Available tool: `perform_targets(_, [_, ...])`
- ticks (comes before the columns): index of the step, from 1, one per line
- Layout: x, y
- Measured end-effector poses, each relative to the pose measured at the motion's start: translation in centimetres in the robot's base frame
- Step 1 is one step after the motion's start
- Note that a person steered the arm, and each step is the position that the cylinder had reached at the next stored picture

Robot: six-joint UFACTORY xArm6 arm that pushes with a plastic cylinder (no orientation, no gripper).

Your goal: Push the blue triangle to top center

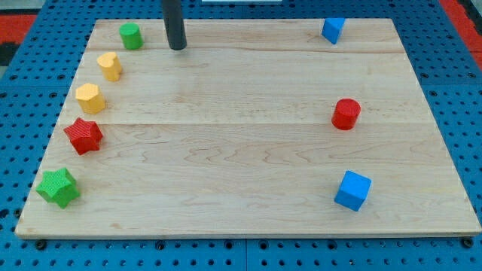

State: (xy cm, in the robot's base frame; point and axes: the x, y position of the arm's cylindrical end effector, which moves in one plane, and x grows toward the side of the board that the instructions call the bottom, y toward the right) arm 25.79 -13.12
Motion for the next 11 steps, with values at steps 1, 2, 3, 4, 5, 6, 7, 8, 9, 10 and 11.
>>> perform_targets(1, [-1.0, -5.5])
perform_targets(2, [-0.6, -6.7])
perform_targets(3, [1.9, -0.5])
perform_targets(4, [8.5, 0.8])
perform_targets(5, [7.5, 7.5])
perform_targets(6, [4.2, 16.1])
perform_targets(7, [3.7, 27.2])
perform_targets(8, [3.4, 33.9])
perform_targets(9, [-2.8, 34.6])
perform_targets(10, [-4.0, 30.9])
perform_targets(11, [-3.8, 20.8])
